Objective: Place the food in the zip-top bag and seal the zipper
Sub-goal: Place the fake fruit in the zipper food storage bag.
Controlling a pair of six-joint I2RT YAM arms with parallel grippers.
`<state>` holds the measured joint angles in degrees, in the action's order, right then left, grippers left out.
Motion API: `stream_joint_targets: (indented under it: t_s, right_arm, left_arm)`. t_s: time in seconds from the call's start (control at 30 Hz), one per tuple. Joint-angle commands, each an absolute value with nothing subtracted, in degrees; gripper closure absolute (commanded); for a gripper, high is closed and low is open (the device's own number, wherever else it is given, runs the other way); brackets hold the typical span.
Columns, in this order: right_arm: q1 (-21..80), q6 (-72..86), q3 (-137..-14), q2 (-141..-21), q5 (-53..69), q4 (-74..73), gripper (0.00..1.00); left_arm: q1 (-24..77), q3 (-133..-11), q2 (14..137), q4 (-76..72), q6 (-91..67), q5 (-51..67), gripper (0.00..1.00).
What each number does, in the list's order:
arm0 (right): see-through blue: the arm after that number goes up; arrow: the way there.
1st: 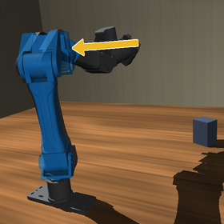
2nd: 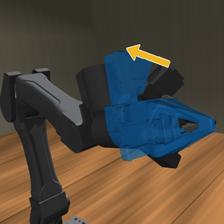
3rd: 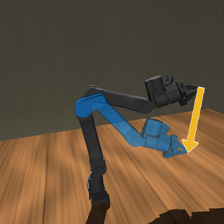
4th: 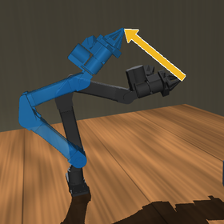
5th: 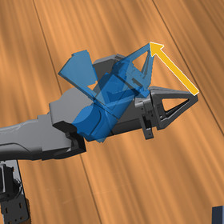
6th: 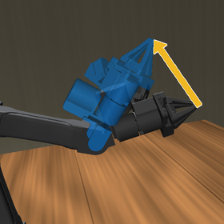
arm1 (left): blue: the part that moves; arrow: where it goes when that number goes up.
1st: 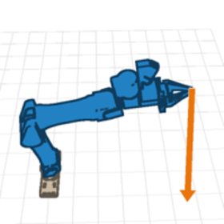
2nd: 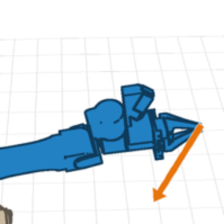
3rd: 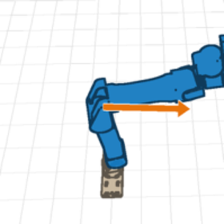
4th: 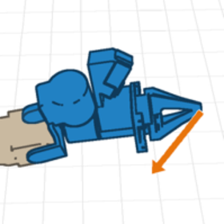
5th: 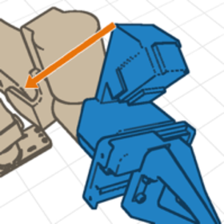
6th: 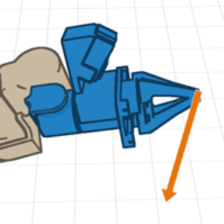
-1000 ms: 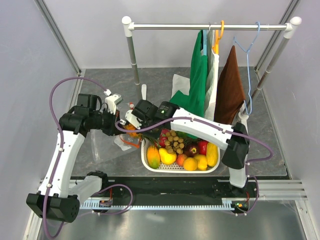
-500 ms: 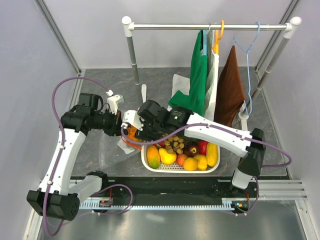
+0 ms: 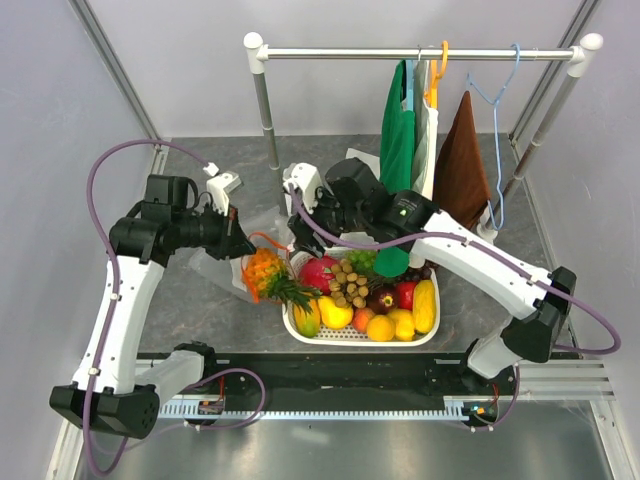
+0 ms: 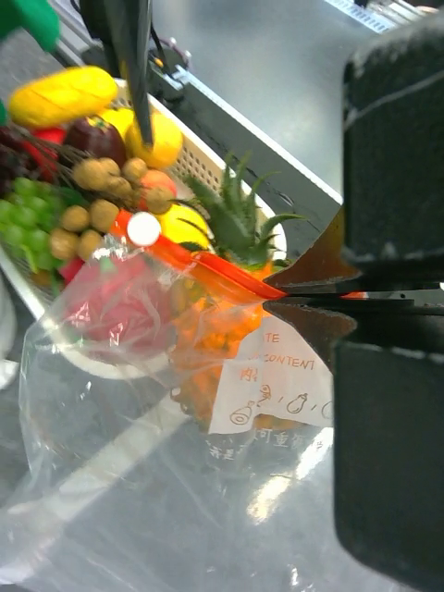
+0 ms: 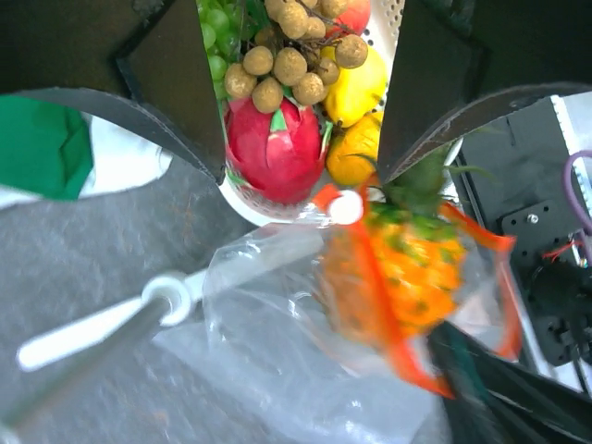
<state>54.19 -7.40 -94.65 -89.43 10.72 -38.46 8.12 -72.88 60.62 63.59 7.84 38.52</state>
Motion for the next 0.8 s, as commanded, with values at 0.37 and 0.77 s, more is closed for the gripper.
stream_joint_targets:
  t_s: [0.37, 0.77]
  right_arm:
    - [51.9, 3.4, -64.3, -76.4, 8.0, -9.4, 0.59]
    - [52.6, 4.0, -61.7, -78.1, 15.1, -1.4, 0.43]
  left_arm:
    - [8.3, -76.3, 62.1, 61.5, 1.1, 44.2, 0.98]
    - [8.3, -76.6, 62.5, 61.4, 0.8, 45.2, 0.98]
